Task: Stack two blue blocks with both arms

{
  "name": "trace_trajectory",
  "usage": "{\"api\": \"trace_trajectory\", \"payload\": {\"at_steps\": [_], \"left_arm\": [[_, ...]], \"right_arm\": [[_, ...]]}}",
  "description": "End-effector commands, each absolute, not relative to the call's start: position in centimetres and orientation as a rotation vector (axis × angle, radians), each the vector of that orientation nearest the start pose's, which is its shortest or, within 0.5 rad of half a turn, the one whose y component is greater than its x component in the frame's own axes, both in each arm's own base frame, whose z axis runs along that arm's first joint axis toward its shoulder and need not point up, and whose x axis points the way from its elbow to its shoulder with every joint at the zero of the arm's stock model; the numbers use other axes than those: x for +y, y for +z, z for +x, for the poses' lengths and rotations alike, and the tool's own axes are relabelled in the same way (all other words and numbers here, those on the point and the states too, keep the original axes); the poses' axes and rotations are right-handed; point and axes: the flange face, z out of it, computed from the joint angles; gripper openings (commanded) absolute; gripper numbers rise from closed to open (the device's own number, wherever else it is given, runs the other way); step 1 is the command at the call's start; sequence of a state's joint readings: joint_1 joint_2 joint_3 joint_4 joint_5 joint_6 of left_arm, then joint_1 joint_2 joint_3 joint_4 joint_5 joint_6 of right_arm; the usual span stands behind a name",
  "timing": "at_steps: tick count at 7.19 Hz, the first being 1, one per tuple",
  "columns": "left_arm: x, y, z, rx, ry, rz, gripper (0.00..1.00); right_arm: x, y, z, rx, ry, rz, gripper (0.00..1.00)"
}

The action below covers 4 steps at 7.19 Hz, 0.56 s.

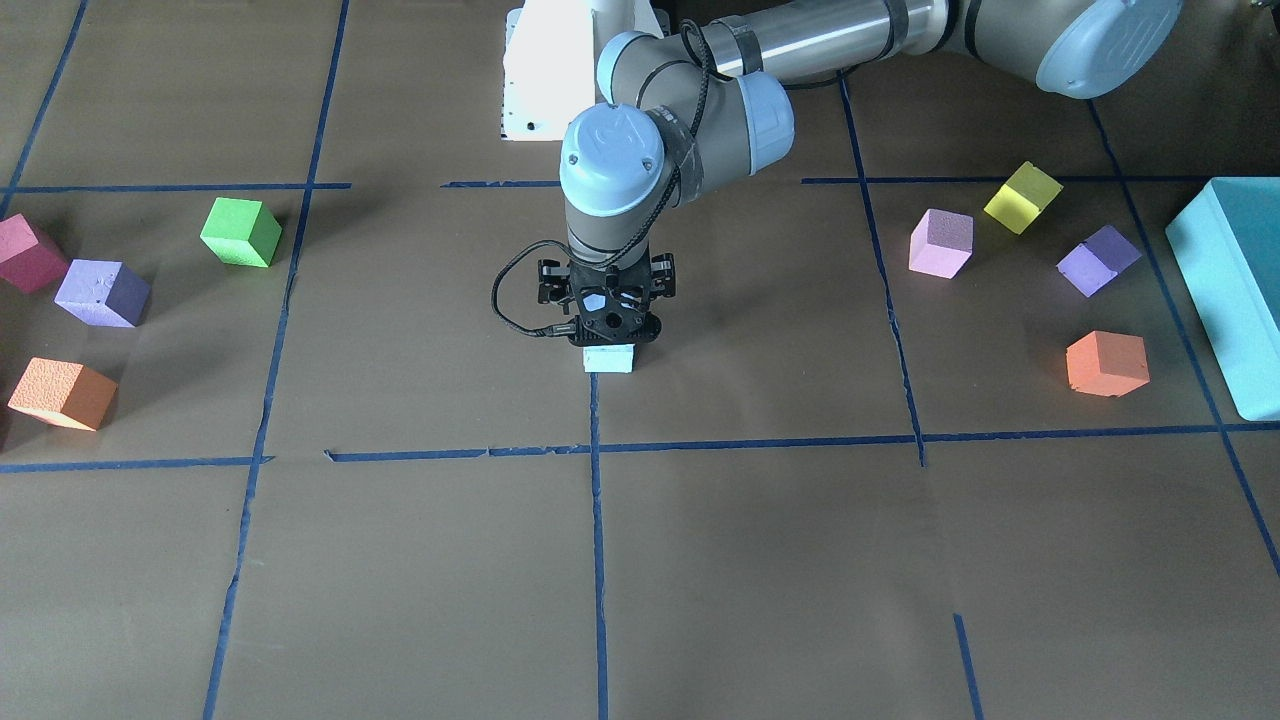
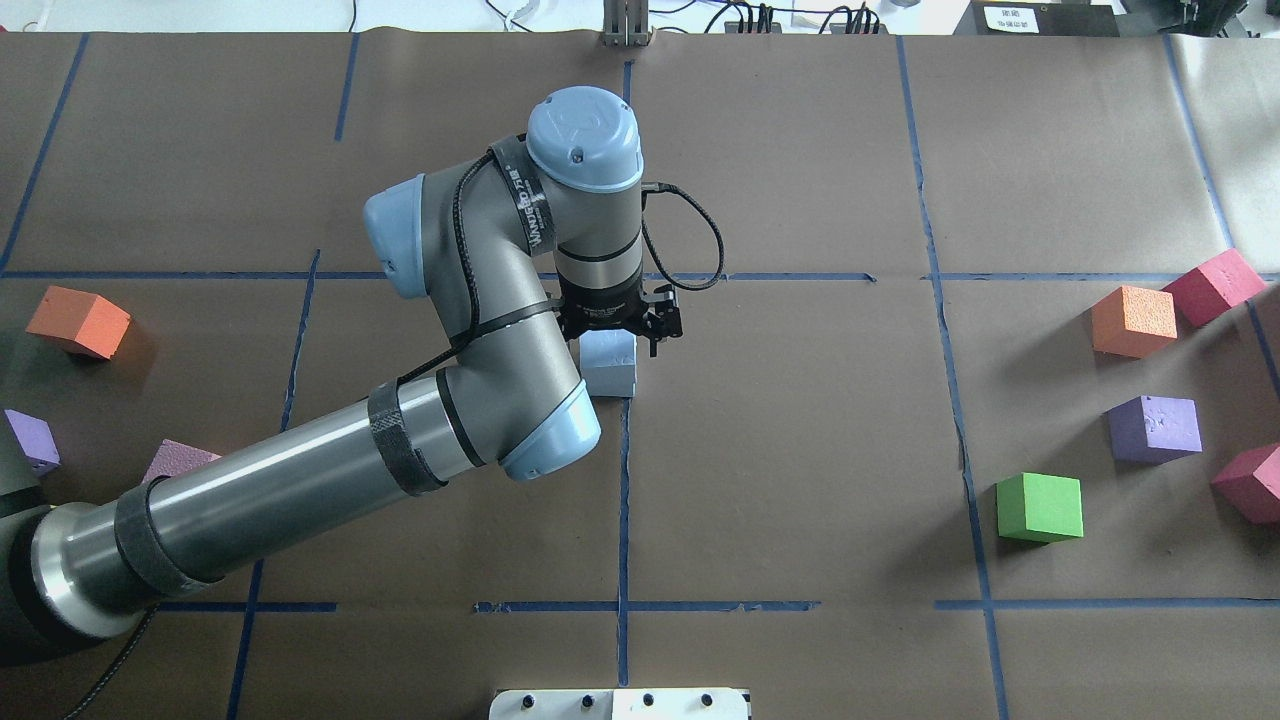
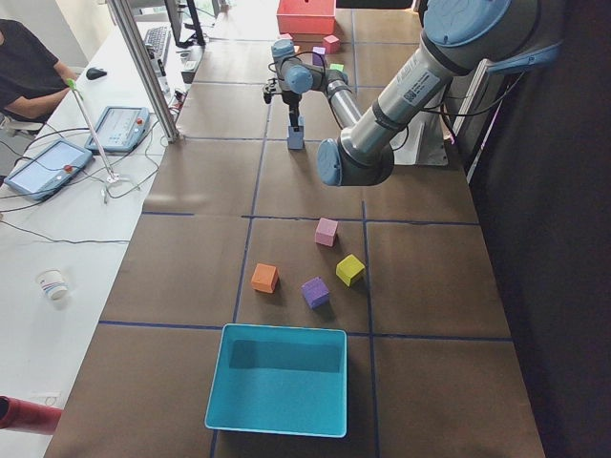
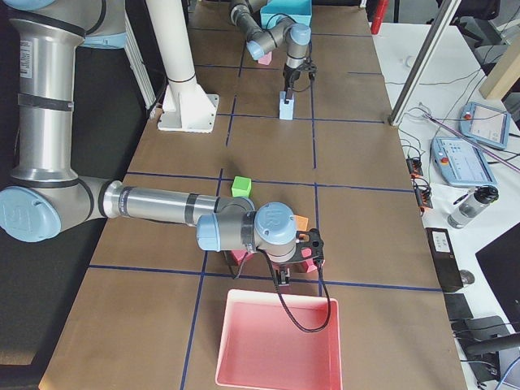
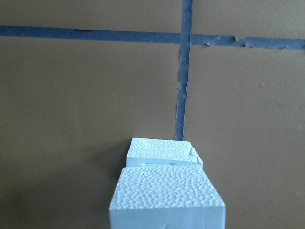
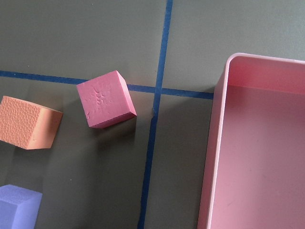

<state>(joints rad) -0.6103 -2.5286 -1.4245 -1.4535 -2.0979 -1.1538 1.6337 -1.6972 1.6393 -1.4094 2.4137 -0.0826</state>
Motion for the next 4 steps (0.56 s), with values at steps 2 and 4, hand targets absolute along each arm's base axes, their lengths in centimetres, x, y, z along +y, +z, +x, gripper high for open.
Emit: {"api": "trace_trajectory", "payload": {"at_steps": [2, 4], "left_arm": [[-48.6, 12.4, 44.4, 0.843, 0.070, -0.038, 1.00], [-47.9, 19.0, 33.2, 0.866, 0.138, 0.046, 1.00]], "right_arm": [[-43.4, 66.7, 8.7, -0.830, -0.059, 0.150, 1.00], [-43.2, 66.8, 8.9, -0.829, -0.055, 0.151, 1.00]]}}
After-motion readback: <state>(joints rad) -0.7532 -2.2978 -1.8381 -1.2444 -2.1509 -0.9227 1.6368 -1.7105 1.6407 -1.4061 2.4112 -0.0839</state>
